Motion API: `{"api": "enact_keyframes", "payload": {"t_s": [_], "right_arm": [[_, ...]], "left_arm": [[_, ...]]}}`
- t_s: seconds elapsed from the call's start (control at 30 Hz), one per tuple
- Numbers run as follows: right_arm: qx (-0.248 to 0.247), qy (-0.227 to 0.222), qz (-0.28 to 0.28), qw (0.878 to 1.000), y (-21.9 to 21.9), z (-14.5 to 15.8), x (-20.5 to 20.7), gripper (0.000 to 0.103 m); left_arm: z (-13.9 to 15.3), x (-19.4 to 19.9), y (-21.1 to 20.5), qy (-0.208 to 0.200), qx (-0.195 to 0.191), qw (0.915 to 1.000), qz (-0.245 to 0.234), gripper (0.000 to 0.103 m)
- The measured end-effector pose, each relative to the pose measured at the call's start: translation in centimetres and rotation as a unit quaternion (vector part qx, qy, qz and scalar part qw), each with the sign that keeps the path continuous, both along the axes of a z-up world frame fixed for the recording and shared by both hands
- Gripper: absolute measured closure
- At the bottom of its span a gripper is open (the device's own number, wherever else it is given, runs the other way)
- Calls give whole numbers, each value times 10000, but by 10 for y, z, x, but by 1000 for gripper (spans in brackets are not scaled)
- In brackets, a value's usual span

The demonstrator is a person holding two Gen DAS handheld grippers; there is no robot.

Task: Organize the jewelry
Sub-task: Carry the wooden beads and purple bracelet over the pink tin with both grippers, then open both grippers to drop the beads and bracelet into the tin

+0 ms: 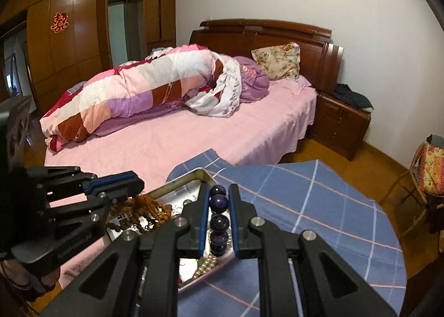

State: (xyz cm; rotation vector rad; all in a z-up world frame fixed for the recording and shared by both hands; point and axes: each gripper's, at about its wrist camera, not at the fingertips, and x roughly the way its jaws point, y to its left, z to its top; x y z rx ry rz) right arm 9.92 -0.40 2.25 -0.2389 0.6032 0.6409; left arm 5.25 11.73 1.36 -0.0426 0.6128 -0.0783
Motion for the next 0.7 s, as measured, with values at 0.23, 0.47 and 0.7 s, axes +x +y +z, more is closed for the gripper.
{"api": "enact_keyframes", "payload": {"t_s": [0.23, 0.47, 0.7], "right_arm": [[-88, 217, 70, 9997, 11, -19, 6, 87], [-148, 444, 41, 9989, 12, -37, 17, 87], [-172, 650, -42, 9977, 8, -53, 24, 87]], "left_arm": [[-11, 6, 0, 152, -28, 9999, -26, 97], [-25, 11, -4, 327, 18, 9994, -67, 97], [-46, 13, -6, 587, 71, 9982, -50, 97]]}}
